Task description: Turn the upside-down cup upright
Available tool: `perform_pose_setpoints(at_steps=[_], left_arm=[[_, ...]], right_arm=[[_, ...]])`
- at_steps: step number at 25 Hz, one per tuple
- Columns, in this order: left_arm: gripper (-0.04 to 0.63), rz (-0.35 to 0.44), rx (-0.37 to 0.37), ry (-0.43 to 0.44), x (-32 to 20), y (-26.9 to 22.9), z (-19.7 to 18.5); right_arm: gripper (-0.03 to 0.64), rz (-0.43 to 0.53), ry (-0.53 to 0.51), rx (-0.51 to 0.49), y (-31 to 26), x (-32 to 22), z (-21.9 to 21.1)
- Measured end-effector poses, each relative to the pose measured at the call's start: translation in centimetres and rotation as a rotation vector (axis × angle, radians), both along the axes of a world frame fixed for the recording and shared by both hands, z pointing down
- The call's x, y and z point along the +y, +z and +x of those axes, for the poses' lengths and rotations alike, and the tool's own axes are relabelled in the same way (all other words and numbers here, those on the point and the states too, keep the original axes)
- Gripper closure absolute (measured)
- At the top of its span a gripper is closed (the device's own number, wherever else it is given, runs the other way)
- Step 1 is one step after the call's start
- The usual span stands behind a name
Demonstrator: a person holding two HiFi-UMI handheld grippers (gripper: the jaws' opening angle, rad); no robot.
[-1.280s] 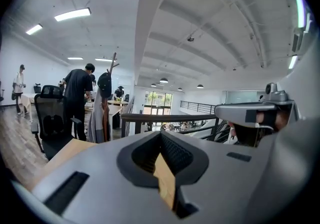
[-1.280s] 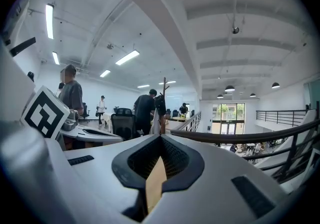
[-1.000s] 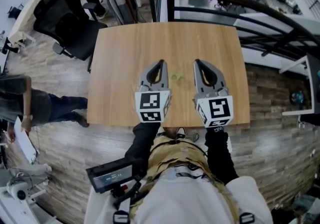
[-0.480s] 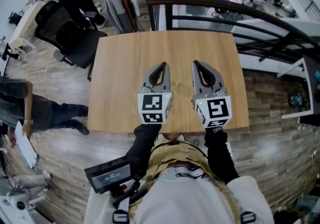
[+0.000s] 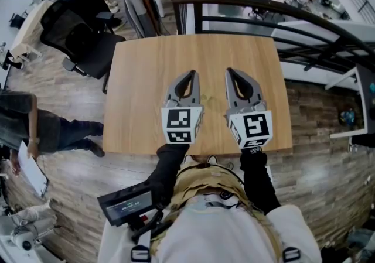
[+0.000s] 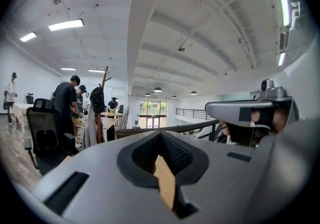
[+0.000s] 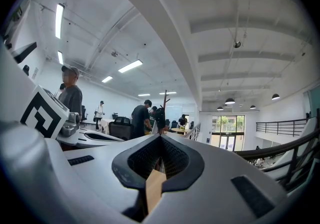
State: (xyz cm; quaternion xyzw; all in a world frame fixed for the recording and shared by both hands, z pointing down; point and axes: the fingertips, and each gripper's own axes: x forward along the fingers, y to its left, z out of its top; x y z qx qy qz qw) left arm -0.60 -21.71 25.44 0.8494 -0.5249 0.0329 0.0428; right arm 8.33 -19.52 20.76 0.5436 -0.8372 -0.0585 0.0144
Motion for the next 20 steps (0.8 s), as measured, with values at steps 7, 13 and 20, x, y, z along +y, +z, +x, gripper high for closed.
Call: perform_pose_setpoints(at_steps=[7, 13, 20], left_arm=[[0.594, 0.014, 0.003, -0.006, -0.07, -0.46, -0.19], [0.594, 0.004, 0.002, -0.004, 0.02, -0.2, -0.19], [0.594, 0.012, 0.005, -0.014, -0.17, 0.3, -0.15]], right_arm=[[0.595, 0.004, 0.001, -0.005, -0.19, -0.02, -0.03], [0.595, 0.008, -0.003, -0.008, -0.37, 0.04, -0.12], [0.595, 0.01, -0.003, -0.007, 0.49, -0.1, 0.24]])
